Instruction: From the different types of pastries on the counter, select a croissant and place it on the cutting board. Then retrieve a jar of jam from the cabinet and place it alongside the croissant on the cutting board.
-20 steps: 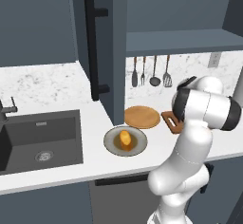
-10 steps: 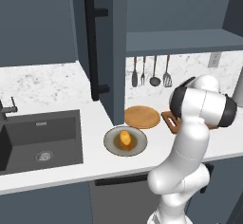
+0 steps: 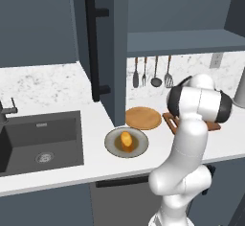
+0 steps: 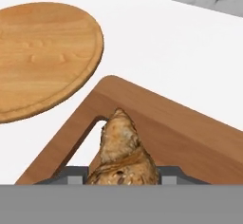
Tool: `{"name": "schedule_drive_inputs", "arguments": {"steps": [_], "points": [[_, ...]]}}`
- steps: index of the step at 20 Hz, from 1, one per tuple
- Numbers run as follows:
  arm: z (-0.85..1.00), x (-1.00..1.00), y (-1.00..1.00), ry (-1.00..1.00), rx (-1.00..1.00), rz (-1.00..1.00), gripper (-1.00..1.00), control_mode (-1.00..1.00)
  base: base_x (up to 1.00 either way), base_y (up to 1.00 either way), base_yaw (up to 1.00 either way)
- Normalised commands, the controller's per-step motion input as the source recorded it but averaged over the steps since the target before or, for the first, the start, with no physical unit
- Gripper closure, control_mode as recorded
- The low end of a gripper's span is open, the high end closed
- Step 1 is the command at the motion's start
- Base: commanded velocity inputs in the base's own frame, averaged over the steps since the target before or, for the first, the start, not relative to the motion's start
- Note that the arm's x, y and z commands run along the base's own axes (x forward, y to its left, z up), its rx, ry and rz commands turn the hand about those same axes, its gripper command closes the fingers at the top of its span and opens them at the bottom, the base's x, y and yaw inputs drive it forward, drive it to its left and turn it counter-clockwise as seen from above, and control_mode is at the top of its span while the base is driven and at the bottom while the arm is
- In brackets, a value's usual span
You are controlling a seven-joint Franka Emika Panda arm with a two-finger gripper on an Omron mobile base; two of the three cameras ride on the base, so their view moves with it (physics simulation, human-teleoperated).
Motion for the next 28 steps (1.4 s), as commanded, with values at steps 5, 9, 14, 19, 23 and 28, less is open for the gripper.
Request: {"name": "schedule_drive_inputs", "arguments": {"steps": [5, 9, 14, 19, 23, 28], "points": [[0.0, -0.02, -0.01, 0.0, 0.04, -0.02, -1.0, -1.0, 0.0, 0.0, 0.0], [0.0, -0.08, 0.0, 0.0, 0.08, -0.05, -1.0, -1.0, 0.0, 0.0, 0.0], [0.84, -0.05, 0.12, 0.01, 0.13, -0.04, -1.0, -1.0, 0.0, 0.0, 0.0], [0.95, -0.04, 0.39, 0.01, 0.02, -0.01, -1.0, -1.0, 0.0, 0.0, 0.0], [-0.17, -0.73, 0.14, -0.06, 0.0, -0.08, -1.0, -1.0, 0.0, 0.0, 0.0], [-0.9, -1.0, 0.0, -0.27, 0.0, -0.1, -1.0, -1.0, 0.0, 0.0, 0.0]]}}
